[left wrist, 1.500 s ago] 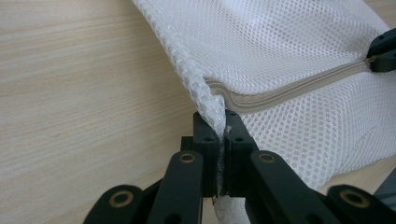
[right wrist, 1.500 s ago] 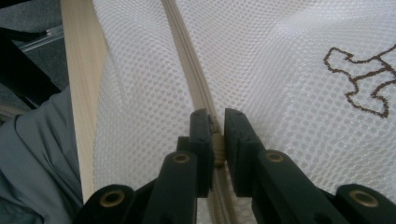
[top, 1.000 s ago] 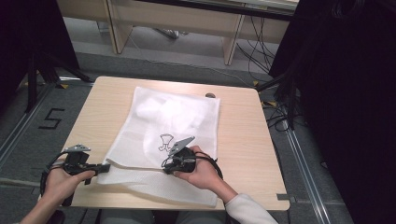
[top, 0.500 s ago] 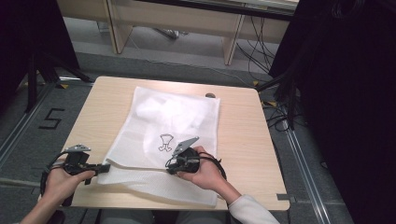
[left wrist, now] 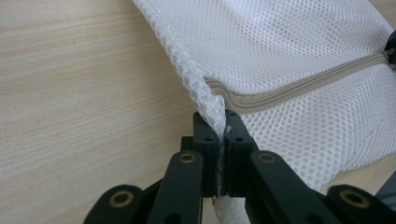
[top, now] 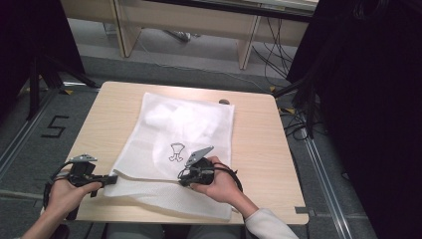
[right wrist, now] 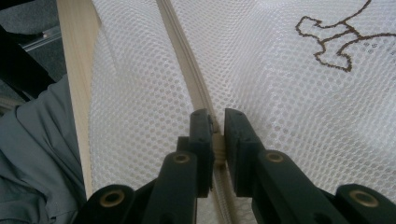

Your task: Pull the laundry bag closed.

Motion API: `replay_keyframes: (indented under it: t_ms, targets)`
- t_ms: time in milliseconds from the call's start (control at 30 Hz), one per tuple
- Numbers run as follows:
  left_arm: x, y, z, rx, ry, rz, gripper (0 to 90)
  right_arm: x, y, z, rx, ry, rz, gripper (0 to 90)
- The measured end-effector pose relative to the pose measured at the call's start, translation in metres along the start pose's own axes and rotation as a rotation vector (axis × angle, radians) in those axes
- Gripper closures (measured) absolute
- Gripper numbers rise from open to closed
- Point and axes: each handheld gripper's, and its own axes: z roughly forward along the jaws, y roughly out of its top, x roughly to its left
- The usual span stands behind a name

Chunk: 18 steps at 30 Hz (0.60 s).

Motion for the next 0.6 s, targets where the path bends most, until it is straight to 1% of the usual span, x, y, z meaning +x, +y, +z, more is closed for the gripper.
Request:
replay_keyframes:
  t_ms: [67,133,200,233,300,400,467,500,533,567,600]
  targets:
    - [0.0000,0.0000,-0.0001,-0.001,-0.001,0.000,85.6,-0.0006,0.0000,-0.0001,-0.012,-0.019,-0.011,82.8]
    - [-0.0014,-0.0001,0.0012,-0.019,0.000,-0.019,85.6,-0.0005,0.0000,-0.0001,-0.007,-0.017,-0.006,82.7]
    - [0.0000,0.0001,-0.0002,0.000,-0.001,0.001,85.6,-0.0005,-0.0001,-0.0003,-0.010,-0.020,-0.009,82.7]
    - [-0.0010,-0.0001,0.0007,-0.013,-0.002,-0.013,85.7,-0.0005,-0.0001,-0.0002,-0.012,-0.020,-0.011,82.7]
    - [-0.0001,0.0001,-0.0001,-0.004,-0.002,-0.003,85.6,-0.0007,-0.0001,-0.0004,-0.011,-0.013,-0.009,82.8]
    - [0.0000,0.0001,-0.0005,-0.008,-0.002,-0.001,85.6,-0.0002,0.0001,-0.0021,0.001,-0.015,-0.009,82.7]
    - [0.0002,0.0001,-0.0005,-0.008,-0.004,-0.001,85.6,-0.0003,-0.0003,-0.0016,-0.007,-0.021,-0.012,82.7]
    - [0.0000,0.0001,-0.0003,-0.007,-0.001,-0.001,85.6,-0.0009,-0.0005,-0.0024,-0.003,-0.014,-0.017,82.7]
    - [-0.0002,0.0000,-0.0001,-0.007,-0.002,-0.004,85.6,0.0003,-0.0011,-0.0033,0.001,-0.014,0.005,82.7]
    - [-0.0013,-0.0001,0.0007,-0.016,-0.001,-0.014,85.6,-0.0002,-0.0022,-0.0039,0.006,-0.026,0.003,82.8]
    - [-0.0006,-0.0001,0.0001,-0.011,-0.002,-0.010,85.6,-0.0003,-0.0028,-0.0037,-0.001,-0.027,0.005,82.8]
